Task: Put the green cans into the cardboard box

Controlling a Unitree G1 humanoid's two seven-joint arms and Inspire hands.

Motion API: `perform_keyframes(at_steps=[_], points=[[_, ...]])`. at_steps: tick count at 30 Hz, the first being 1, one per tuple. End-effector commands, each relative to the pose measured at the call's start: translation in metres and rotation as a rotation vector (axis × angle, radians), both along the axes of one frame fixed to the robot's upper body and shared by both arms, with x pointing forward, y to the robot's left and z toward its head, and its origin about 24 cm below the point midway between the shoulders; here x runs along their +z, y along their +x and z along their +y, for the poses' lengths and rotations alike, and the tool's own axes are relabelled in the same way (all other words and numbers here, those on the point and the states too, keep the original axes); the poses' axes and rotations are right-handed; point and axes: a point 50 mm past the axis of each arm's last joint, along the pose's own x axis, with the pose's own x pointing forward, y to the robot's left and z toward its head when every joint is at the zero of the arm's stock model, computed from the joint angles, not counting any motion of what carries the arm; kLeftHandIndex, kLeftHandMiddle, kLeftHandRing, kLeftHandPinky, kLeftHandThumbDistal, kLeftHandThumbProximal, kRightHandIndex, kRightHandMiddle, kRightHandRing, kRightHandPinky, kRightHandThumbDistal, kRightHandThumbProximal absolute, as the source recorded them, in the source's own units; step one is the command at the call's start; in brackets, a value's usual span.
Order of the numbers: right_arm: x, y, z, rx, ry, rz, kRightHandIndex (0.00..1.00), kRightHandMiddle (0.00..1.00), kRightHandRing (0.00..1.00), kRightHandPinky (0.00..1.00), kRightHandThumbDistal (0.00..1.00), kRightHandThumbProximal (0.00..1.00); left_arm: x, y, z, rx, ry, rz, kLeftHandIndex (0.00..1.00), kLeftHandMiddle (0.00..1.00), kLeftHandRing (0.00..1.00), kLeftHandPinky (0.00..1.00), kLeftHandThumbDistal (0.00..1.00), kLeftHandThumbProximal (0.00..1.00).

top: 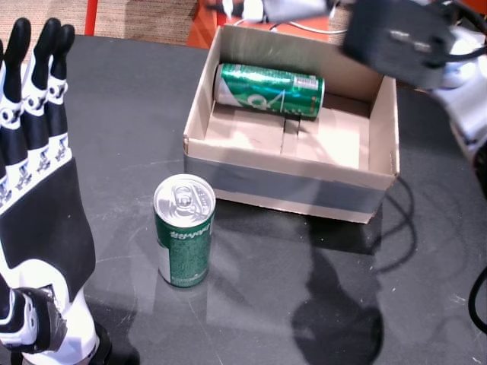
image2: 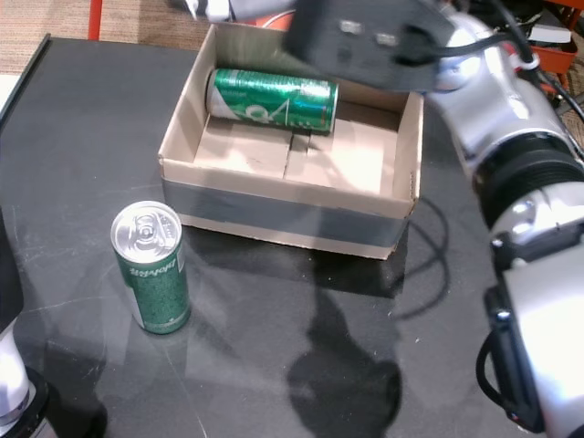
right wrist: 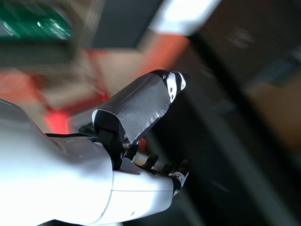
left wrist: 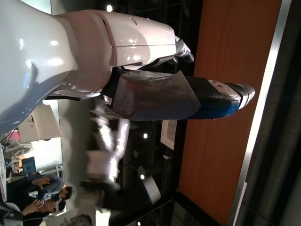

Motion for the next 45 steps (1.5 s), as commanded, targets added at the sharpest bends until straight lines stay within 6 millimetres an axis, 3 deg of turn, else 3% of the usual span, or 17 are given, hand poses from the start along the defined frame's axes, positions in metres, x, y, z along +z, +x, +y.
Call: perform_keyframes(at_steps=[1,6,13,19,20,21,22,23,25,27,30,32,33,37,38,41,45], points=[[0.004,-0.019,-0.02,0.016,0.067,-0.104,0.8,0.9,0.92,0.85,1.0,0.61,-0.001,0.0,-0.001,0.007,0.013,0.008,1.0,0.98,1.0,1.0,0.71,1.0],[-0.014,-0.061,-0.043,0.083,0.275,-0.266,0.64,0.75,0.81,0.83,0.89,0.68,0.0,0.003,0.0,-0.008,0.024,0.012,1.0,0.98,1.0,1.0,0.71,1.0],[-0.043,-0.094,-0.05,0.148,0.346,-0.358,0.63,0.7,0.74,0.78,0.66,0.78,0.0,0.004,0.004,-0.019,0.024,0.02,1.0,0.98,1.0,1.0,0.72,1.0],[-0.062,-0.12,-0.055,0.212,0.34,-0.336,0.67,0.67,0.66,0.69,1.0,1.0,0.0,0.008,0.007,0.006,0.065,0.016,1.0,0.97,1.0,1.0,0.69,0.98],[-0.066,-0.126,-0.055,0.234,0.356,-0.293,0.68,0.67,0.66,0.69,0.96,0.9,0.001,0.009,0.007,0.007,0.073,0.015,1.0,0.97,1.0,1.0,0.7,0.96],[-0.066,-0.132,-0.054,0.28,0.401,-0.217,0.68,0.63,0.6,0.63,0.64,0.65,0.001,0.01,0.008,0.01,0.082,0.013,0.99,0.96,1.0,1.0,0.69,0.92],[-0.066,-0.135,-0.052,0.345,0.433,-0.183,0.68,0.63,0.63,0.64,0.48,0.47,0.002,0.011,0.008,0.011,0.091,0.012,0.99,0.96,1.0,1.0,0.7,0.88],[-0.066,-0.137,-0.052,0.406,0.443,-0.16,0.68,0.66,0.68,0.69,0.58,0.44,0.003,0.013,0.009,0.013,0.102,0.011,0.99,0.96,1.0,1.0,0.74,0.85],[-0.069,-0.141,-0.057,0.438,0.431,-0.162,0.64,0.68,0.73,0.79,0.8,0.49,0.004,0.015,0.01,0.015,0.113,0.008,0.98,0.96,1.0,1.0,0.74,0.79],[-0.07,-0.143,-0.063,0.409,0.408,-0.199,0.68,0.69,0.73,0.87,0.61,0.65,0.004,0.017,0.01,0.006,0.115,0.008,0.99,0.96,1.0,1.0,0.75,0.74],[-0.071,-0.153,-0.058,0.388,0.539,-0.092,0.63,0.5,0.53,0.68,0.12,0.88,0.005,0.019,0.011,-0.006,0.12,0.004,0.99,0.96,1.0,1.0,0.81,0.72],[-0.072,-0.159,-0.056,0.36,0.562,-0.102,0.59,0.48,0.53,0.71,0.0,0.96,0.005,0.02,0.012,0.005,0.136,-0.006,0.98,0.96,1.0,1.0,0.78,0.73],[-0.072,-0.162,-0.058,0.348,0.539,-0.109,0.62,0.5,0.54,0.71,0.17,0.9,0.004,0.021,0.013,0.015,0.143,-0.01,0.96,0.95,1.0,1.0,0.73,0.74],[-0.077,-0.171,-0.058,0.339,0.552,-0.084,0.63,0.5,0.55,0.72,0.24,0.8,0.003,0.023,0.015,0.042,0.173,-0.01,0.94,0.93,1.0,1.0,0.61,0.77],[-0.078,-0.171,-0.057,0.305,0.556,-0.116,0.64,0.5,0.55,0.75,0.46,0.85,0.003,0.023,0.015,0.036,0.177,-0.005,0.94,0.93,1.0,1.0,0.55,0.76],[-0.08,-0.164,-0.057,0.299,0.561,-0.091,0.63,0.54,0.54,0.75,0.21,0.93,0.003,0.024,0.017,0.011,0.2,0.014,0.95,0.93,1.0,1.0,0.65,0.66],[-0.083,-0.162,-0.058,0.278,0.59,-0.043,0.64,0.52,0.49,0.66,0.36,0.82,0.005,0.028,0.02,-0.073,0.303,0.054,1.0,1.0,1.0,1.0,0.63,0.66]])
